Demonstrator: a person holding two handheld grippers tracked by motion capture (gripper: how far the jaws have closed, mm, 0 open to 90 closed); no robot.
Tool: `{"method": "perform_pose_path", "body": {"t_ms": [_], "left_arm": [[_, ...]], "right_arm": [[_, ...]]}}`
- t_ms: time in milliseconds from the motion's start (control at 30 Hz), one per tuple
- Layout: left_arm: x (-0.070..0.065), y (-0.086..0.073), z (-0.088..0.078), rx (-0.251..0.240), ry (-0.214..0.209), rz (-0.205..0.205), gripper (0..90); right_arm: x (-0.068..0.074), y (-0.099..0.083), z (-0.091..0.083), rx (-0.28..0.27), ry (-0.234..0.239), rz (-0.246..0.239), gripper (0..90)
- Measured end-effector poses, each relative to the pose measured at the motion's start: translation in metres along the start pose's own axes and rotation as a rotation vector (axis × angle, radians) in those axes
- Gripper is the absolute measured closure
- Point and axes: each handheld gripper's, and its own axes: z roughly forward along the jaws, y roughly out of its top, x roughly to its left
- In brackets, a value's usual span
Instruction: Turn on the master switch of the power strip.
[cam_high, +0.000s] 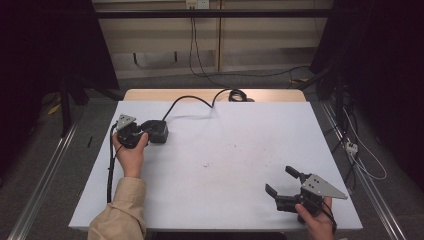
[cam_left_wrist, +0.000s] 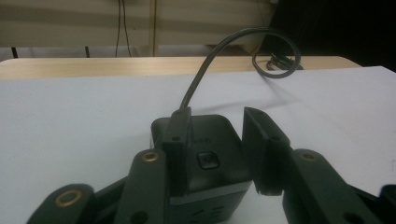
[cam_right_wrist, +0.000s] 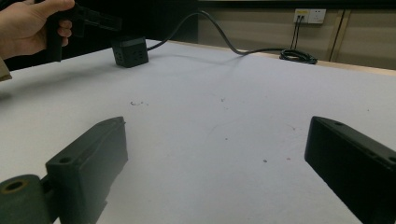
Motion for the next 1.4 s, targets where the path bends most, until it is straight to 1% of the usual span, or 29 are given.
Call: {"method": "perform_pose_path", "body": {"t_ms": [100,133,333,433,500,667,900,1300,1333,1400], "left_arm": [[-0.001,0.000,-0.001,0.004,-0.010,-0.004,56.7],[-0.002,0.001,-0.001,0.007,-0.014,-0.002,56.0],[-0.002,0.000,-0.001,0.012,-0.023,-0.012,44.5],[-0.003,0.000,0.000,0.017,-0.025,-0.007,41.2],[-0.004,0.000,0.000,0.015,-0.027,-0.014,39.0],[-0.004,-0.001,0.001,0.028,-0.034,-0.016,32.7],[-0.005,-0.001,0.002,0.042,-0.027,-0.019,26.6],[-0.010,-0.001,-0.002,0.052,-0.040,0.002,22.4],[-0.011,-0.002,-0.003,0.051,-0.042,-0.003,22.1],[-0.011,-0.003,-0.003,0.055,-0.046,0.001,21.0]], "right_arm": [[0.000,0.000,0.000,-0.001,0.001,0.000,5.5],[0.000,0.000,0.001,0.000,0.001,-0.001,5.5],[0.000,0.000,0.002,0.001,0.005,-0.002,5.5],[0.000,0.001,0.002,0.000,0.006,-0.001,5.5],[0.000,0.001,0.002,0.000,0.007,-0.001,5.5],[0.000,0.001,0.002,-0.001,0.009,-0.003,5.5],[0.000,0.001,0.000,0.000,0.008,-0.004,5.5],[0.001,0.001,-0.001,-0.002,0.010,-0.006,5.5],[0.001,0.001,-0.001,-0.002,0.010,-0.006,5.5],[0.001,0.001,-0.001,-0.003,0.011,-0.008,5.5]]}}
